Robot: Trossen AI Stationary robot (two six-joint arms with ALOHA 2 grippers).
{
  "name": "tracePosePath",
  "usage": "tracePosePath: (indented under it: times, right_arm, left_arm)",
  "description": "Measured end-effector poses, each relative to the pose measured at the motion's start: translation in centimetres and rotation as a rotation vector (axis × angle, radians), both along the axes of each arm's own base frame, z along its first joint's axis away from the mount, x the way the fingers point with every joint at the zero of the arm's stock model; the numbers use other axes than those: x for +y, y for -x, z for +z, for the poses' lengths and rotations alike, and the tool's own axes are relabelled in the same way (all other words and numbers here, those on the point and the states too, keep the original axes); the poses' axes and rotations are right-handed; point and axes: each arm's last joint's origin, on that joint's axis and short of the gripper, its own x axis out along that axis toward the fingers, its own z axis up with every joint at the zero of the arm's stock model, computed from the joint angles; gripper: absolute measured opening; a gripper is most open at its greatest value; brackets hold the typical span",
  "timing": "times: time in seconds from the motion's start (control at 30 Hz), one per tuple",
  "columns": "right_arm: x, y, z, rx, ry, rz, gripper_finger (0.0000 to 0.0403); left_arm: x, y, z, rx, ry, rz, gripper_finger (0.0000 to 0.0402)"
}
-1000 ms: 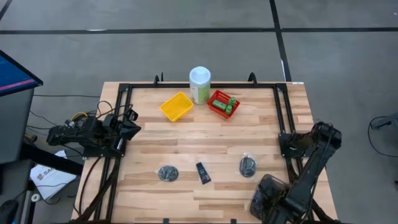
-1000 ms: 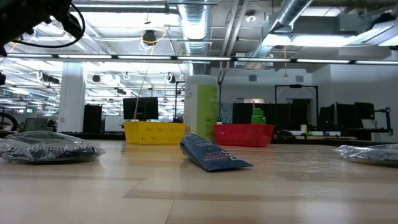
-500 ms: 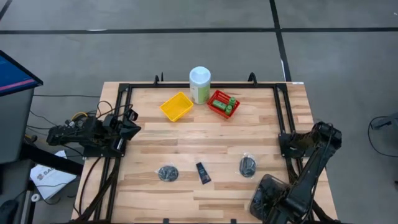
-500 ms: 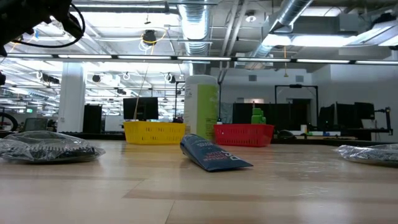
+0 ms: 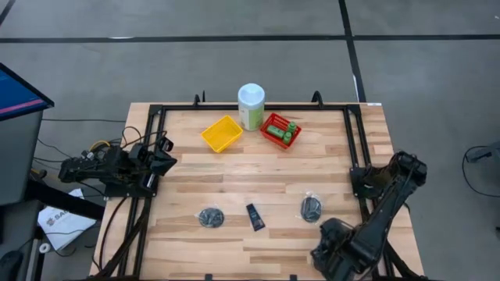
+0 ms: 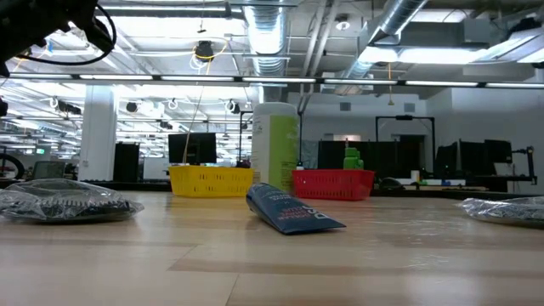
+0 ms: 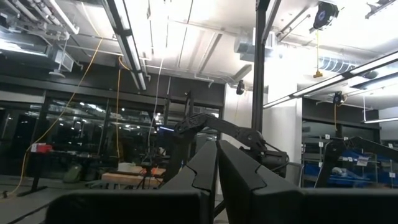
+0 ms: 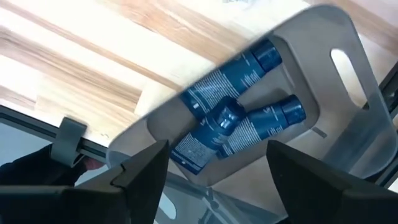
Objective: Pick & Place Travel size toiletries
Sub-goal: Put the dark blue shave cream in the black bin
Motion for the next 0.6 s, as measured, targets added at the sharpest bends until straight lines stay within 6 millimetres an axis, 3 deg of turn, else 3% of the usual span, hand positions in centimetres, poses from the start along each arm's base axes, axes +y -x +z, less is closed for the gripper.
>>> tracePosePath:
  times: [0.3,0.6]
  right_arm:
    - [-1.0,-1.4,0.3,-0.006,-0.008,0.005,0.0265]
    - [-3.2,-4.8,2.6,-0.081,-0.037,0.073,0.0266]
  left_arm:
    - [0.0,-0.1,-0.2,0.029,-0.001,0.000,0.0011]
    - [0.0,-1.5,-4.8,0.523,-0.015,0.004,0.0011]
